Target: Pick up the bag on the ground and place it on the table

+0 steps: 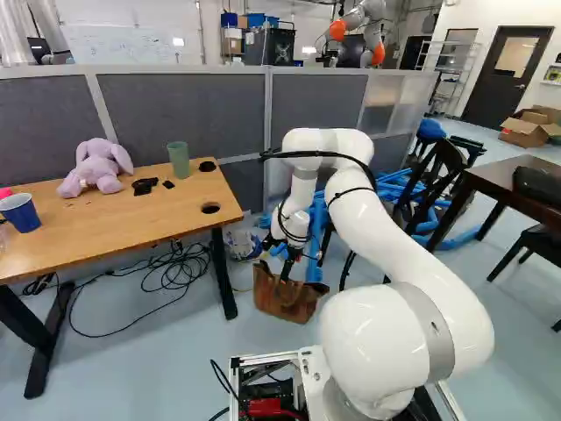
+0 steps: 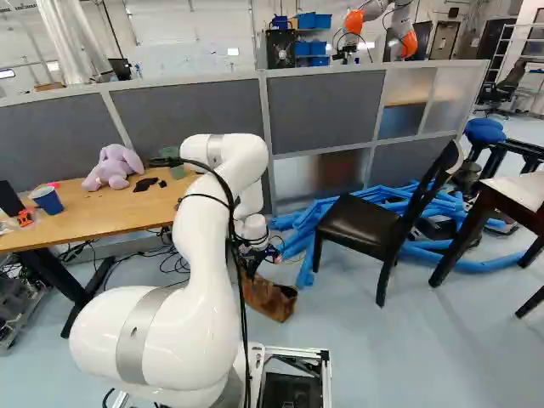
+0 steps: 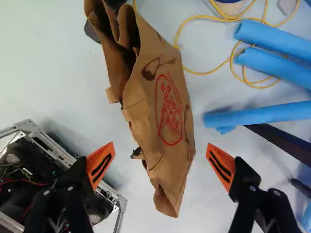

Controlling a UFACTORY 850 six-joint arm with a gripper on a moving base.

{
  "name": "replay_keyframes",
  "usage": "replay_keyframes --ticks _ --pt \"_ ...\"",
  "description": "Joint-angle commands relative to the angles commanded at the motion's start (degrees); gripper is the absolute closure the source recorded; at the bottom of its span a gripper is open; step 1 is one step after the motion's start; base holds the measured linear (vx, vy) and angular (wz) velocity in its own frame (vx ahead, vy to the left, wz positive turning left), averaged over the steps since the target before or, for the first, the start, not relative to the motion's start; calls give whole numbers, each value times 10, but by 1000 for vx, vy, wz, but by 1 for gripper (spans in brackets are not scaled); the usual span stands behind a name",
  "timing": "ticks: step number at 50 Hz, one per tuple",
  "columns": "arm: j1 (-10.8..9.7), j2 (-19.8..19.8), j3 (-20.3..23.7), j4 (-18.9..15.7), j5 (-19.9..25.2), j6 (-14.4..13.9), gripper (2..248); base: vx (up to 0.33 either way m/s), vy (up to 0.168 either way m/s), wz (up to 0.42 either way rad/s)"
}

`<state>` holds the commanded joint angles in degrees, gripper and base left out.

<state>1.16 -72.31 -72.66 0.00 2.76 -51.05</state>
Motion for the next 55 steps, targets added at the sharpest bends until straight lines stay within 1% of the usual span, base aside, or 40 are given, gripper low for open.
replay_keyframes --ticks 55 --pt "0 -120 -106 0 0 0 3 0 0 0"
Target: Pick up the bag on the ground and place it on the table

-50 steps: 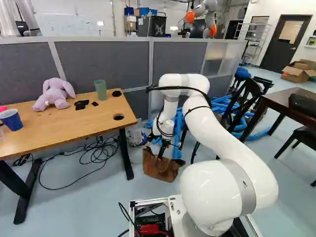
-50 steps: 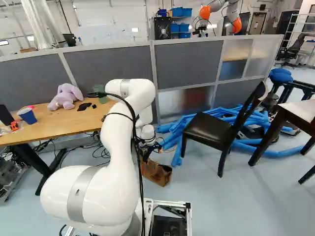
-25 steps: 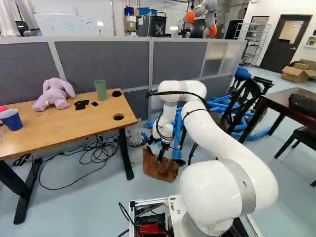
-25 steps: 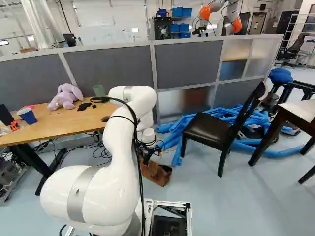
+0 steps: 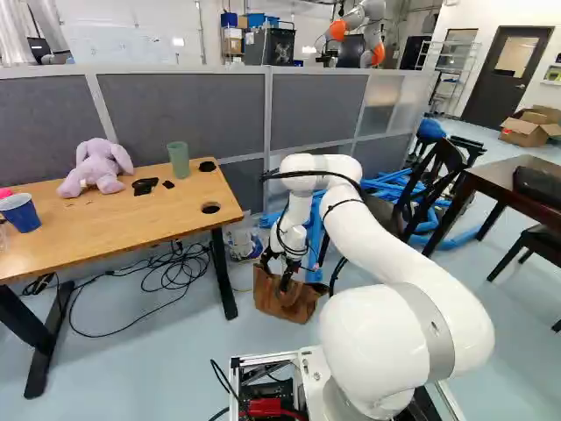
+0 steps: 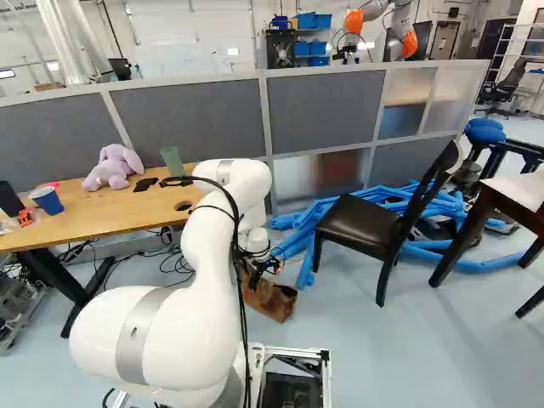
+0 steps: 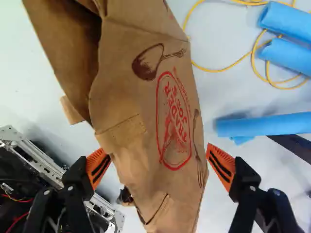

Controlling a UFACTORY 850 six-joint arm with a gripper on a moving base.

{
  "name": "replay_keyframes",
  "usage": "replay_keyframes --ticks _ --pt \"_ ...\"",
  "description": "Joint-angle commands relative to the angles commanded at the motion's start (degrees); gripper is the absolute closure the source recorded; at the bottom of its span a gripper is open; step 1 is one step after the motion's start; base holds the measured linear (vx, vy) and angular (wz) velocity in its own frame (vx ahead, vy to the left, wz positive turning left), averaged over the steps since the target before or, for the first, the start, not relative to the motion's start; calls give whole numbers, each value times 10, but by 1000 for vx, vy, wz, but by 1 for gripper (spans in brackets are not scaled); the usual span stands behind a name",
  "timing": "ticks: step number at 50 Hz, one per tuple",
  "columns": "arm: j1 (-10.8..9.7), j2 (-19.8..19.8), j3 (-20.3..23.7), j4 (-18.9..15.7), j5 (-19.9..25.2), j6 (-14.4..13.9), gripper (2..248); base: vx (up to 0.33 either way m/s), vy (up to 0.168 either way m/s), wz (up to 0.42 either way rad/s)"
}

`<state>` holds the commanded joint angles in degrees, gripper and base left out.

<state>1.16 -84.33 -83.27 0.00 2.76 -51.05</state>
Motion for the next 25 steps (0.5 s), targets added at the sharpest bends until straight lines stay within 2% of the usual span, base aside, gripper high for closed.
replay_keyframes --ticks 16,25 --pt "0 -35 -33 0 0 0 3 0 0 0" --pt "0 -41 -39 0 0 0 3 0 0 0"
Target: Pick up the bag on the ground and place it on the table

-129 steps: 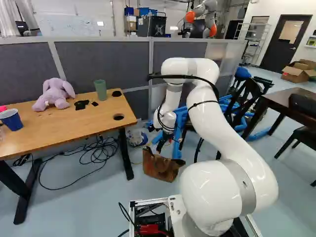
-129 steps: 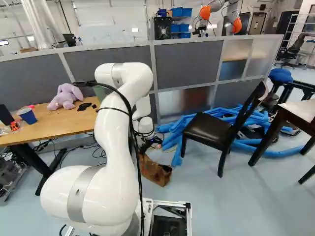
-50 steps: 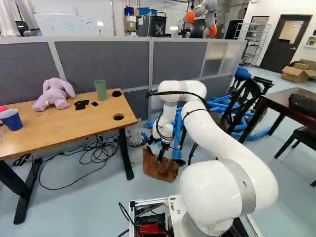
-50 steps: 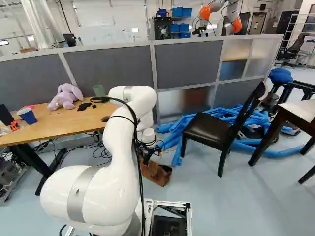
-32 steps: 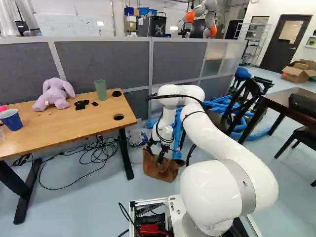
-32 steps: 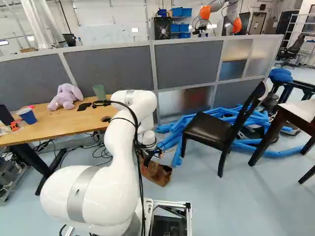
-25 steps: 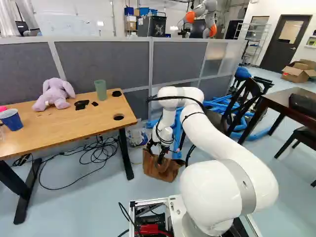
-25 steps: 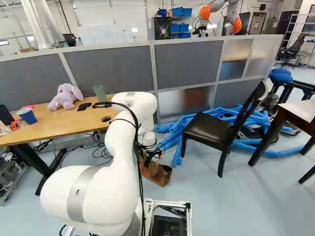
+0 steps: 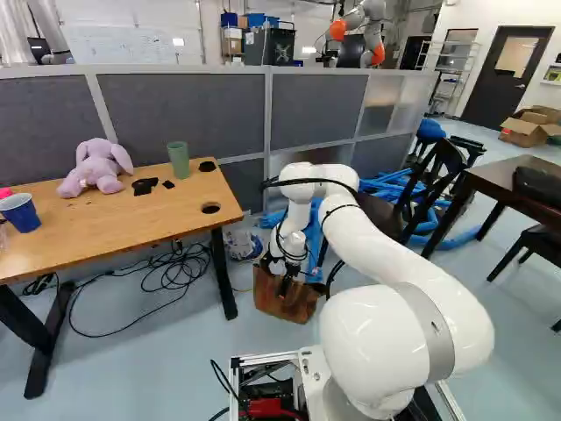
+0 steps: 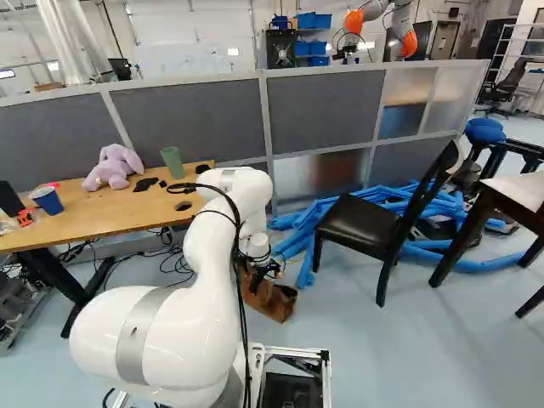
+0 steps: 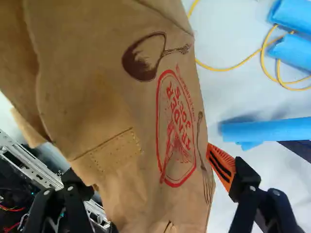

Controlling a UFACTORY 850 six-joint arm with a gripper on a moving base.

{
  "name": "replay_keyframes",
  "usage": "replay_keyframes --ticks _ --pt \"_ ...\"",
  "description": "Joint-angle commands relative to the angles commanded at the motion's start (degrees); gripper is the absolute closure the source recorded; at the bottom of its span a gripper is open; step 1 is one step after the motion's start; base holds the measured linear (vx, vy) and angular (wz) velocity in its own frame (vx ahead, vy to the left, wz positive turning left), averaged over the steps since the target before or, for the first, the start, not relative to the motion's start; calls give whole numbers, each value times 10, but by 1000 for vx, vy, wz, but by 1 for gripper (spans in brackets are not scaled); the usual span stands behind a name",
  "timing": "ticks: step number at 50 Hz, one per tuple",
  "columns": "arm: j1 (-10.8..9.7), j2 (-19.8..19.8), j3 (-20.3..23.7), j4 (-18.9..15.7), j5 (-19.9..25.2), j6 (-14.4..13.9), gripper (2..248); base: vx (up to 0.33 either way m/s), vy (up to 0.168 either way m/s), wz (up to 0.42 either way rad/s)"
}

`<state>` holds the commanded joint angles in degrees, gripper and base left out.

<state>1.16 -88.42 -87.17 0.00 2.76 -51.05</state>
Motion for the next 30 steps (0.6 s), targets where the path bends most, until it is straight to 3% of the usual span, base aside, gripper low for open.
replay_keyframes --ticks 16,17,22,23,27,28,30 --pt "0 -1 -1 0 0 0 5 0 0 0" --pt "0 -1 -1 0 0 0 41 0 0 0" --pt "0 -1 -1 0 0 0 41 0 0 0" --pt "0 -1 -1 0 0 0 79 0 0 0" --pt "0 -1 -1 0 0 0 79 0 0 0" --pt "0 -1 -1 0 0 0 118 0 0 0" --pt "0 -1 -1 0 0 0 118 0 0 0"
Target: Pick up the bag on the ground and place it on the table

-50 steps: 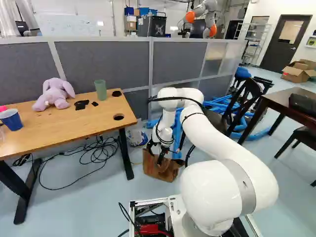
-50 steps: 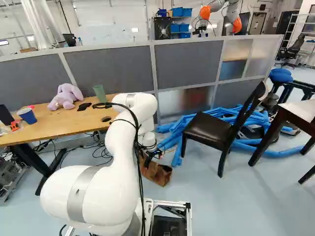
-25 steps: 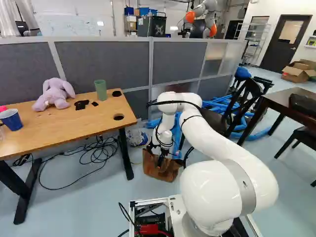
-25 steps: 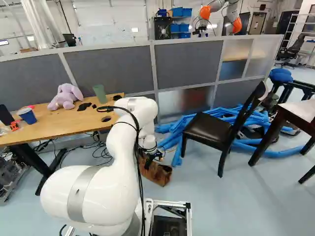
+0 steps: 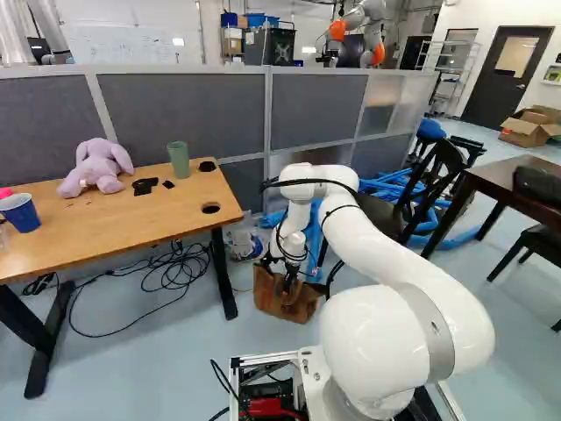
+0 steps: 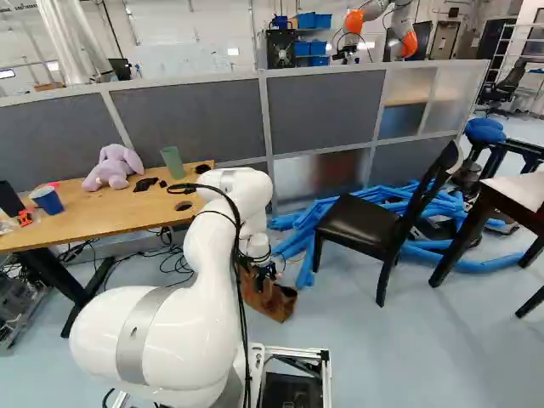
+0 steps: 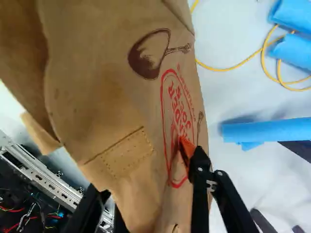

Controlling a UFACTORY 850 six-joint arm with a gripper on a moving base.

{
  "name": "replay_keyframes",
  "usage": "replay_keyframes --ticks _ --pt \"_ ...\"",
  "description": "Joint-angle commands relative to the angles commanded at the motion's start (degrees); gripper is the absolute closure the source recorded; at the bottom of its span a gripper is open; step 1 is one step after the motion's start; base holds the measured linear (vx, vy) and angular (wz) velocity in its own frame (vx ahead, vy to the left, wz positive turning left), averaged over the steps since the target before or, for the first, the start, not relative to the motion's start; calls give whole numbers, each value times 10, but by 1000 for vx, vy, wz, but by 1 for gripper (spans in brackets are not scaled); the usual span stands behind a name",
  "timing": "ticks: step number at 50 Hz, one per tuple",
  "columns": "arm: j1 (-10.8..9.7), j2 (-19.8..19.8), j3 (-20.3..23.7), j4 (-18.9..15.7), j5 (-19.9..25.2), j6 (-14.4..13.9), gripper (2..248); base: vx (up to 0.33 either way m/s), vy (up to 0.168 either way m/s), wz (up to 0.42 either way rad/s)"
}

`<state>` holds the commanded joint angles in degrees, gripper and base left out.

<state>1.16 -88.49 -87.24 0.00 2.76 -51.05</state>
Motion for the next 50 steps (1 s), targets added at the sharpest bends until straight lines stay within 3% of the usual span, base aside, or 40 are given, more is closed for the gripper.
replay_keyframes --ticks 2,3,8,9,13,14,28,50 --pt "0 0 0 0 0 0 118 0 0 0" --pt "0 0 0 0 0 0 157 0 0 0" --pt "0 0 0 0 0 0 157 0 0 0" --pt "0 0 0 0 0 0 195 0 0 0" --pt "0 0 0 0 0 0 195 0 0 0" --pt "0 0 0 0 0 0 230 0 0 0" --pt "0 4 4 0 0 0 232 0 0 0" --pt "0 48 46 0 0 0 232 0 0 0"
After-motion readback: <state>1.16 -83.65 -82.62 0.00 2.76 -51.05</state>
